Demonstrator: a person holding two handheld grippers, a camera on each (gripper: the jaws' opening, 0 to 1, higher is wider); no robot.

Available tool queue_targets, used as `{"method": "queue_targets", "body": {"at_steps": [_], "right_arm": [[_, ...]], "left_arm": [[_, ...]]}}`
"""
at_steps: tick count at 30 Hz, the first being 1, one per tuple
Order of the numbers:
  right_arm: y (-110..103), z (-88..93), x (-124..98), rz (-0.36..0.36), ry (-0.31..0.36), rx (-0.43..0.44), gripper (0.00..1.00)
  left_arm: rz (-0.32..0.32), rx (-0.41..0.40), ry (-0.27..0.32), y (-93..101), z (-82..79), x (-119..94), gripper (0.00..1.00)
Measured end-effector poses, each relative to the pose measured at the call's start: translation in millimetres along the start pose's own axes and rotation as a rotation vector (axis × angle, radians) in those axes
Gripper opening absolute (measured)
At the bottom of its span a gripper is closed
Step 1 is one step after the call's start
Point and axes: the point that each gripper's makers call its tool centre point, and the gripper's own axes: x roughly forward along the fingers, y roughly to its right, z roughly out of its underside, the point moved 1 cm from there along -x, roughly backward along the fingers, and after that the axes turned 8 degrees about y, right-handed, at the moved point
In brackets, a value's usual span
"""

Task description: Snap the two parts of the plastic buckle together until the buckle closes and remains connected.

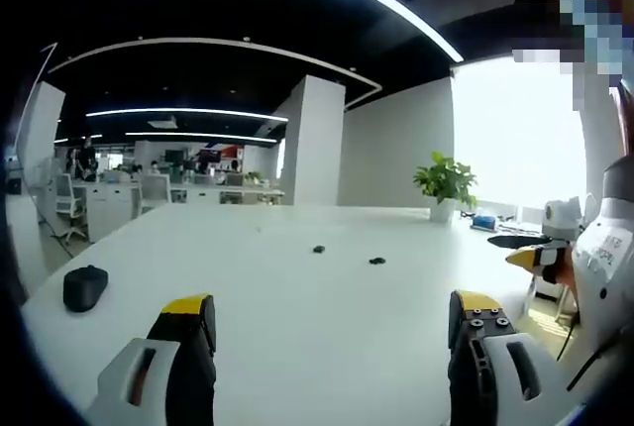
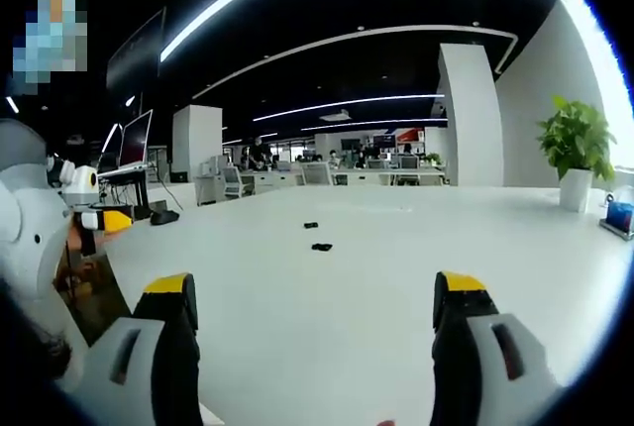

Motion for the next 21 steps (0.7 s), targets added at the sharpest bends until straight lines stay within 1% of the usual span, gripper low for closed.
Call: {"method": "queue_targets", "body": {"at_steps": [12,21], "right_arm": [[5,-3.7,4,-0.012,0.015,0.005,0.99],[7,-6.1,15,-0.044,0.040,0.011,0.99]], "left_arm": [[-0.004,-0.005,-0.002,-2.2,1.4,0,0.99],[0.000,-0.012,-0.006,-2.1,2.9,4,0.99]]}}
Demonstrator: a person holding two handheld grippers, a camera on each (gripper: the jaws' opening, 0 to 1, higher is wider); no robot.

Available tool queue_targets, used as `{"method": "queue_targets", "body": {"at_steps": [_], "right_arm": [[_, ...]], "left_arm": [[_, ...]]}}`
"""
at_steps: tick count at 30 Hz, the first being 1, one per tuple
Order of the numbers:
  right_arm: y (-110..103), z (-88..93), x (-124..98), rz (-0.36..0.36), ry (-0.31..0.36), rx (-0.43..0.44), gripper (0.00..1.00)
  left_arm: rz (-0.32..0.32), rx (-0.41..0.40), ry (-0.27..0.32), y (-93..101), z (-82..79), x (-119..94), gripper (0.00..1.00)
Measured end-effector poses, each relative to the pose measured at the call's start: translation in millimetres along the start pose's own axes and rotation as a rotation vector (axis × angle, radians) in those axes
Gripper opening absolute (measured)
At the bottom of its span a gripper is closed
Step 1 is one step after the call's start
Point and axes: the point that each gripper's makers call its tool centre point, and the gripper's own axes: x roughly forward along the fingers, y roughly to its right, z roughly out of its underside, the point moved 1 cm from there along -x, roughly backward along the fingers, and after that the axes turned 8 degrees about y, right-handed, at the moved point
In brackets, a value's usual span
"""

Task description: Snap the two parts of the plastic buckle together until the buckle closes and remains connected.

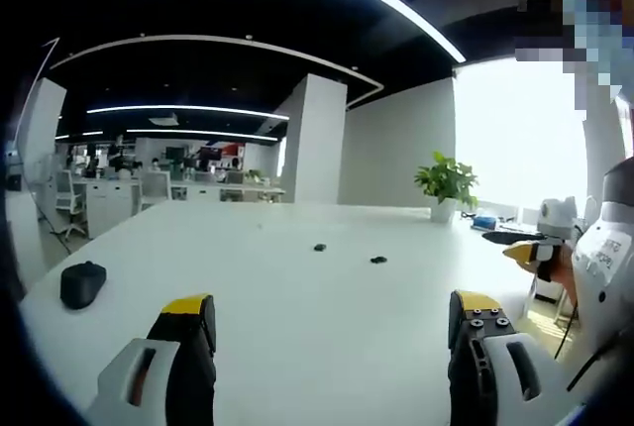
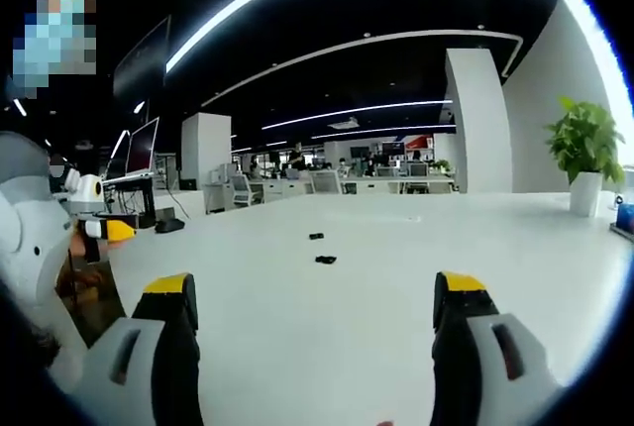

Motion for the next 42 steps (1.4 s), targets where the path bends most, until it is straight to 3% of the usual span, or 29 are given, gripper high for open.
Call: {"method": "queue_targets", "body": {"at_steps": [16,25,32,42], "right_arm": [[14,-10.0,26,-0.061,0.028,-0.004,0.99],[6,-12.6,44,-0.115,0.045,0.002,0.99],[3,-14.1,46,-0.143,0.086,0.039,0.99],[26,-26.9,73,-0.192,0.115,0.022,1.00]], "left_arm": [[0.014,-0.007,-0.012,4.2,4.7,4,0.99],[0.017,-0.004,-0.017,4.4,5.7,4,0.99],[0.016,0.006,-0.012,4.4,2.8,4,0.99],[0.021,0.006,-0.016,5.5,4.9,5,0.99]]}}
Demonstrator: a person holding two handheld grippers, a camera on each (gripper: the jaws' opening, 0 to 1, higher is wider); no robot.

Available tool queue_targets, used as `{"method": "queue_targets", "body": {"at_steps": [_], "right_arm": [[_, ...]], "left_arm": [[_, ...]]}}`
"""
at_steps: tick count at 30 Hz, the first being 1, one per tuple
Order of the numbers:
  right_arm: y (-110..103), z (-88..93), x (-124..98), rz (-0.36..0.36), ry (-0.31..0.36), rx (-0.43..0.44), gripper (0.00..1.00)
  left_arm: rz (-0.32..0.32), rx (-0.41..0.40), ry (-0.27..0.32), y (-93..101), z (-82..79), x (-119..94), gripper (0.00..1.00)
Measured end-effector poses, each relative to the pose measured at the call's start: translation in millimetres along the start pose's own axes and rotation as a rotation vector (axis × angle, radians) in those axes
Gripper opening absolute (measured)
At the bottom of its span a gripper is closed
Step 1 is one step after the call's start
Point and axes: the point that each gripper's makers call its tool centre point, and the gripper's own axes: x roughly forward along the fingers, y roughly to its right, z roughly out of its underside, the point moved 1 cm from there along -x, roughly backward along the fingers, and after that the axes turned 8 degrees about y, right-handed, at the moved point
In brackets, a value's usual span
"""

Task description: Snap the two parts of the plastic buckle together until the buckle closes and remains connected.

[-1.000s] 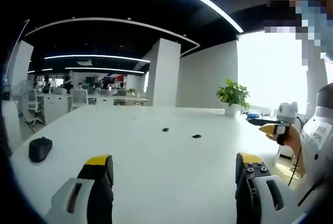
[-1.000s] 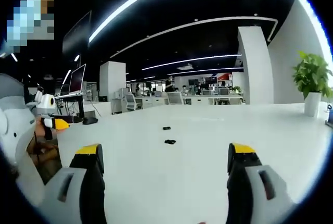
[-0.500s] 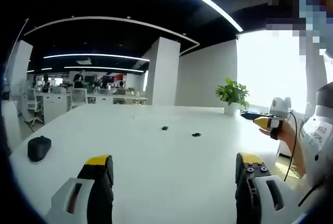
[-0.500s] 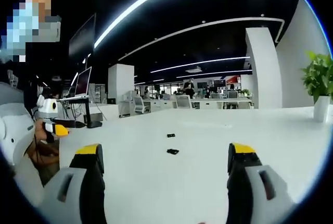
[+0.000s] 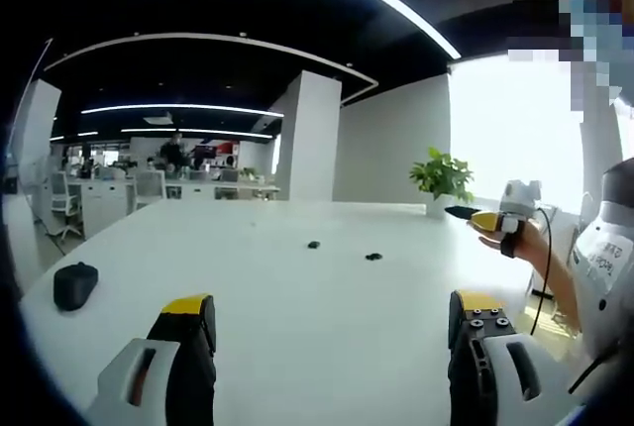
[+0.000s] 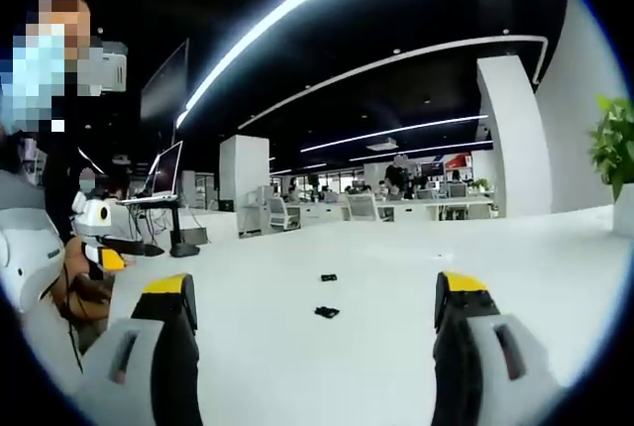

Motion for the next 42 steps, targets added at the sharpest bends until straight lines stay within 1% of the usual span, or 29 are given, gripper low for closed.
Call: {"method": "queue_targets", "body": {"at_steps": [3,5,8,10,14,19,23,25,28,30,35,37,40,42], "right_arm": [[3,1.0,8,-0.017,0.002,-0.013,1.00],[4,-0.8,11,-0.027,0.023,-0.017,1.00],[5,-1.7,18,-0.040,0.043,-0.002,1.00],[3,1.3,23,-0.053,0.043,0.020,1.00],[3,5.8,32,-0.076,0.043,0.038,1.00],[9,5.7,43,-0.096,0.079,0.063,1.00],[11,8.3,50,-0.102,0.099,0.105,1.00],[12,9.2,54,-0.105,0.103,0.107,1.00],[13,12.8,60,-0.128,0.087,0.045,1.00],[14,14.4,65,-0.133,0.084,0.033,1.00],[16,14.1,78,-0.179,0.098,0.048,1.00],[14,18.4,85,-0.203,0.083,0.046,1.00],[16,27.2,92,-0.216,0.055,0.036,1.00],[17,32.1,96,-0.224,0.047,0.051,1.00]], "left_arm": [[0.000,-0.004,0.002,0.0,0.3,0,0.99],[0.000,-0.006,0.002,0.0,0.5,0,0.99],[0.001,-0.004,0.002,0.0,0.5,0,0.99],[0.003,-0.004,0.001,0.1,0.4,1,0.99],[0.007,-0.004,0.003,0.6,0.3,1,0.99],[0.011,-0.007,0.004,0.9,0.6,2,0.99],[0.013,-0.008,0.006,1.0,0.7,1,0.99],[0.011,-0.010,0.007,0.7,1.0,1,0.99],[0.008,-0.013,0.007,0.2,1.9,0,0.99],[0.009,-0.014,0.006,0.7,2.7,0,0.99],[0.019,-0.016,0.002,5.2,5.2,0,0.99],[0.019,-0.020,0.005,5.8,5.1,-1,0.99],[0.016,-0.023,0.008,5.6,4.9,0,0.99],[0.018,-0.020,0.009,5.9,4.2,1,0.99]]}}
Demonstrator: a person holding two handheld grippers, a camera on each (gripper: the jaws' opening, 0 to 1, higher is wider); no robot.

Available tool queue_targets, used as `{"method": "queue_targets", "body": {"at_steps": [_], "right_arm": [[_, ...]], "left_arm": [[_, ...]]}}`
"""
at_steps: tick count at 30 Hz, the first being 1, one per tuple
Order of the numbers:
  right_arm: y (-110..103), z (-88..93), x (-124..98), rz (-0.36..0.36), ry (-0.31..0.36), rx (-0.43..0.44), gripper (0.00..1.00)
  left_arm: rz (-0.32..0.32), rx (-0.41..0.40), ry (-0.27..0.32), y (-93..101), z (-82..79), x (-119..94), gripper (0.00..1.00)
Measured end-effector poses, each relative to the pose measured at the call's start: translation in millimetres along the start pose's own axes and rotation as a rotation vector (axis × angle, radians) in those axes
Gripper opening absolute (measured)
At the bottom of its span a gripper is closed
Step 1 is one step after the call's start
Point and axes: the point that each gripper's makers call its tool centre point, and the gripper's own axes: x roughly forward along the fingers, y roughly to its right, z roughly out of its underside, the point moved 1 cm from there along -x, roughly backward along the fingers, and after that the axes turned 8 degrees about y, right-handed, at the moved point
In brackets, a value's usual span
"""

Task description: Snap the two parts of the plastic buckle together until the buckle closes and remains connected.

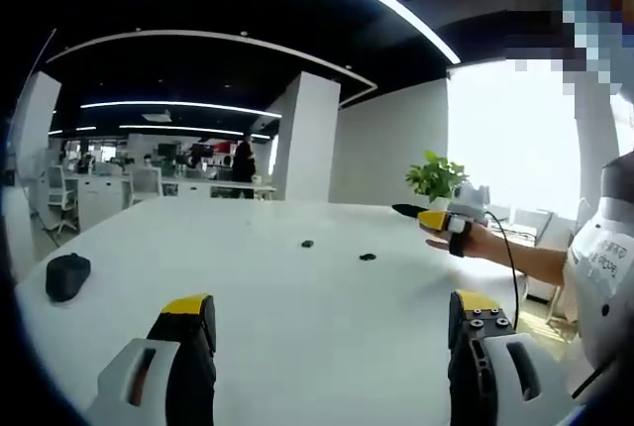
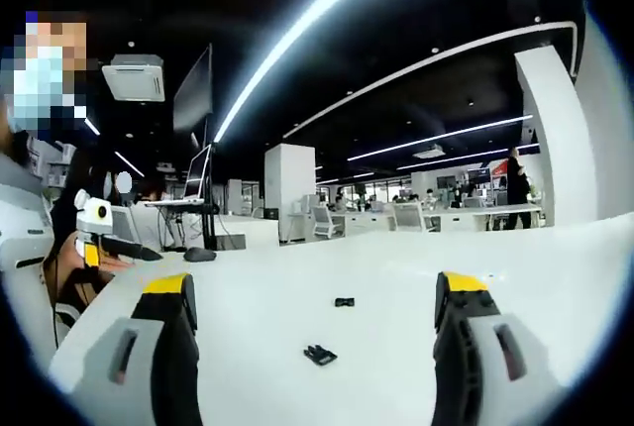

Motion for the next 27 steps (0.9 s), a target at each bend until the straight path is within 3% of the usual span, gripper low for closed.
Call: {"method": "queue_targets", "body": {"at_steps": [16,26,27], "right_arm": [[12,24.9,10,-0.022,-0.096,0.009,1.00],[20,56.0,18,-0.067,-0.228,0.002,1.00],[21,62.3,17,-0.066,-0.270,-0.005,0.99]], "left_arm": [[0.005,0.003,0.008,0.2,-2.1,1,0.99],[0.004,0.004,0.009,0.2,-2.3,-1,0.99],[0.003,0.004,0.010,-0.2,-2.5,-1,0.99]]}}
